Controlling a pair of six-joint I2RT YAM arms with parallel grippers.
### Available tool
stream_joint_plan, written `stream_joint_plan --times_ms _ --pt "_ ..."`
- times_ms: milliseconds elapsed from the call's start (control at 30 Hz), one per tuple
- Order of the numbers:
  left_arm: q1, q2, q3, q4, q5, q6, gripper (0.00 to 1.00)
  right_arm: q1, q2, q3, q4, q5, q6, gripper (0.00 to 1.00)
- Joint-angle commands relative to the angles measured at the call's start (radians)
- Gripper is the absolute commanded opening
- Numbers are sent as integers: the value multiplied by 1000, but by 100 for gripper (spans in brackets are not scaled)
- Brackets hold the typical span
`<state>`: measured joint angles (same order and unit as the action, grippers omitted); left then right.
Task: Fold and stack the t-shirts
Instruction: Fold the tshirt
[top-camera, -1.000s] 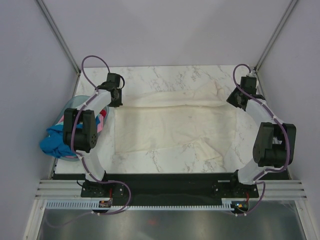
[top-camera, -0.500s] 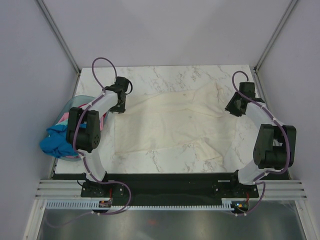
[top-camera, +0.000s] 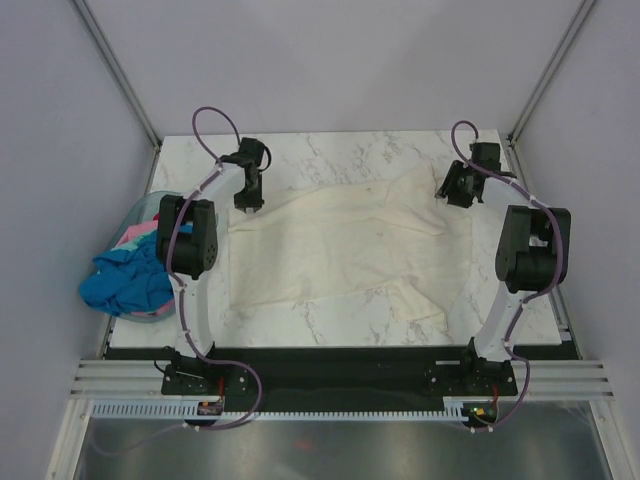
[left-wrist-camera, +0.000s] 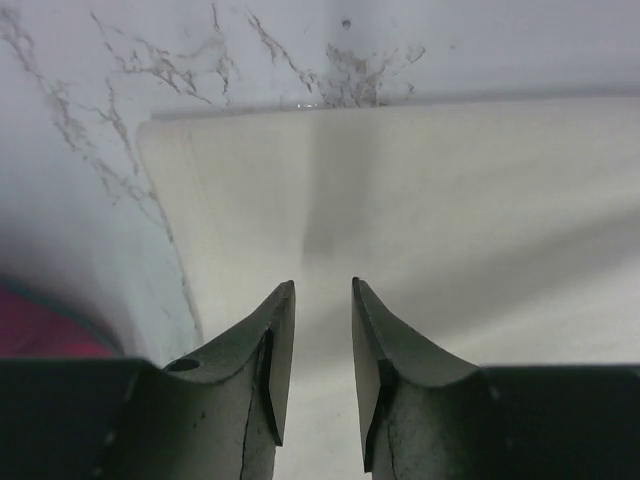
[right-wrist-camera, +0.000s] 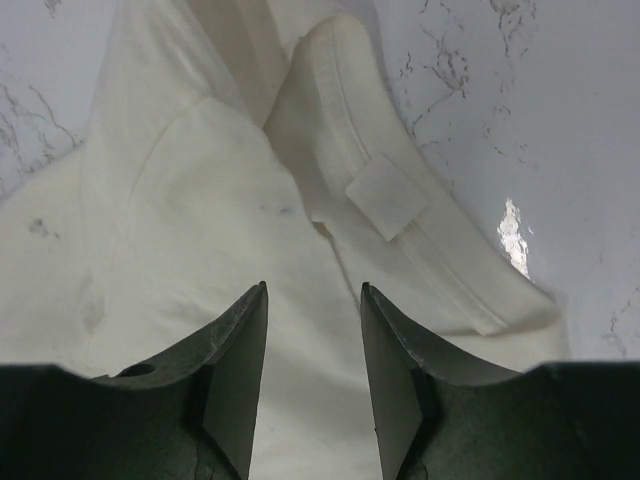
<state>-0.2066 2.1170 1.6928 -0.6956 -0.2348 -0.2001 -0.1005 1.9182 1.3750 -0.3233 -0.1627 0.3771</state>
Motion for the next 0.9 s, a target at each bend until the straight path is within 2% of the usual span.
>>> stream_joint_plan --times_ms 0,133,233,367,467,667,800,867 --pt "10 73 51 -58 -40 -55 36 -7 56 52 46 -34 -38 50" --pt "19 132 76 -64 -121 -55 35 -5 107 44 59 38 -32 47" --pt "30 162 108 -62 -116 -68 33 -14 111 -2 35 199 2 39" --pt "20 181 192 -44 -63 -58 32 -38 79 -91 35 308 57 28" --pt "10 170 243 -10 -29 -41 34 -51 39 -135 36 371 88 25" --pt "9 129 280 -4 -55 -5 36 -62 -22 -125 -6 388 79 26" --pt "-11 23 214 2 -35 -22 38 -62 -82 -100 -30 278 62 32" --pt "-30 -21 174 2 44 -36 38 -61 -102 -82 -23 217 42 37"
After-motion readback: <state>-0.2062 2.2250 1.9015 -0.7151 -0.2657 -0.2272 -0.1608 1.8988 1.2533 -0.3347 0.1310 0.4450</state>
